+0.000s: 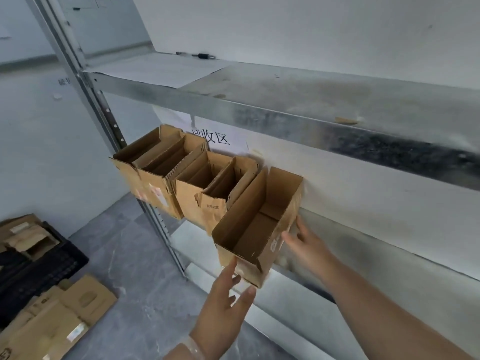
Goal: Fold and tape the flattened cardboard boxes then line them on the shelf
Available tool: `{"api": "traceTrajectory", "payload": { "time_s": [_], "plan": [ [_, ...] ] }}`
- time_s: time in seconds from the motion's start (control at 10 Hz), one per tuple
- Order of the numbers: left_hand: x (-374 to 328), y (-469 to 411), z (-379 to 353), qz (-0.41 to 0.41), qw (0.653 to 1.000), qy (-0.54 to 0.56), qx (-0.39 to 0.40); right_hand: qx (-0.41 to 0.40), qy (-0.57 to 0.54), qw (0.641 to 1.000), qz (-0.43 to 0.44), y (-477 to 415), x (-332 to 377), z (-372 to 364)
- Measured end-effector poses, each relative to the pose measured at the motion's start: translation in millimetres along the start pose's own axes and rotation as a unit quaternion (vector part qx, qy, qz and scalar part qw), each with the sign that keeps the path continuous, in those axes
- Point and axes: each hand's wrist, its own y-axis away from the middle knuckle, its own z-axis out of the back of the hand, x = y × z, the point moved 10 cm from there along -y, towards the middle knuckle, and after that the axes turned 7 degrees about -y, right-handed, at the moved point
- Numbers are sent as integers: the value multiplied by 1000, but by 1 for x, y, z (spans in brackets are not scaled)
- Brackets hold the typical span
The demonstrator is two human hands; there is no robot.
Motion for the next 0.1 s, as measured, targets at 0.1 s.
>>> {"api": "traceTrajectory", "payload": {
  "time_s": [0.1],
  "plan": [
    [-5,9,14,-72,992,-100,-1,-78,60,992,77,54,2,11]
  ]
}}
